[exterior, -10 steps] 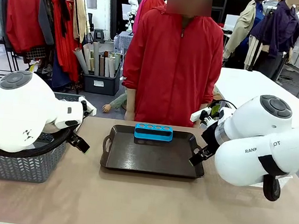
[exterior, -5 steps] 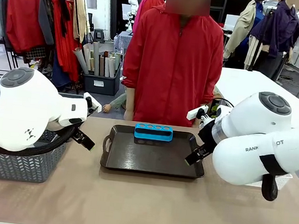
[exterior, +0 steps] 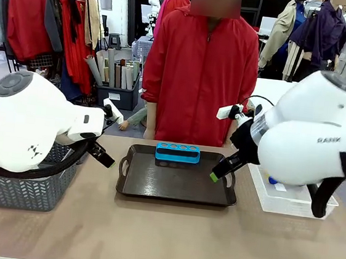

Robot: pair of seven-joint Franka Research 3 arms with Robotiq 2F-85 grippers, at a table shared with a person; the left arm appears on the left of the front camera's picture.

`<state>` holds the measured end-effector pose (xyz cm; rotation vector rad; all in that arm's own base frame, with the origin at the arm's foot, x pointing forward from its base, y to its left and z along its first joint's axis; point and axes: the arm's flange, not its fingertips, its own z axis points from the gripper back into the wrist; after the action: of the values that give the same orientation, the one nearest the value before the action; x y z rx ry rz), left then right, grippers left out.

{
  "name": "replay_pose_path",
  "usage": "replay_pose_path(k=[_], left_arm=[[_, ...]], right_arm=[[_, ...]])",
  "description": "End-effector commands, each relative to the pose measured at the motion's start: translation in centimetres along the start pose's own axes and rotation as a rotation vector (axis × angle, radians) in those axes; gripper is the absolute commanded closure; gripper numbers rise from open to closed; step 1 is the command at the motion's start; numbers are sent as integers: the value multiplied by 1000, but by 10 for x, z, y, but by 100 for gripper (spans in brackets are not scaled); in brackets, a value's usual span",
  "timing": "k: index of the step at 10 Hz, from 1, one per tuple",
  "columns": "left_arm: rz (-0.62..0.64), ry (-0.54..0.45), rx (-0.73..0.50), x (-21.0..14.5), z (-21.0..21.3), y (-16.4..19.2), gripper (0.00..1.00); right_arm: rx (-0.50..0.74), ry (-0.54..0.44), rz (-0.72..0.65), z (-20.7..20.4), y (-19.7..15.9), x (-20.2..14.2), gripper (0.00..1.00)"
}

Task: Prepare the laboratory tools.
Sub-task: Pick up one Small flask and place it on the Handle tray.

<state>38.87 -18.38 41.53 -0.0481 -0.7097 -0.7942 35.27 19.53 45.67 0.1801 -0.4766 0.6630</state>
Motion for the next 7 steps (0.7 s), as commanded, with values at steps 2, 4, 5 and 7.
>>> replay_pose_path(k=[2, 4, 5, 7], left_arm=[[-63, -81, -86, -108, 61, -29, 0], [-65, -70, -78, -112, 64, -29, 0], [-52, -73, -62, 11, 23, 0, 0], [-52, -73, -62, 11, 23, 0, 0]], right_arm=[[32, 12, 47, 31, -10, 9, 0], [29, -9, 52, 33, -16, 5, 0], [13, 14, 22, 31, -4, 10, 0], [13, 14, 22, 31, -4, 10, 0]])
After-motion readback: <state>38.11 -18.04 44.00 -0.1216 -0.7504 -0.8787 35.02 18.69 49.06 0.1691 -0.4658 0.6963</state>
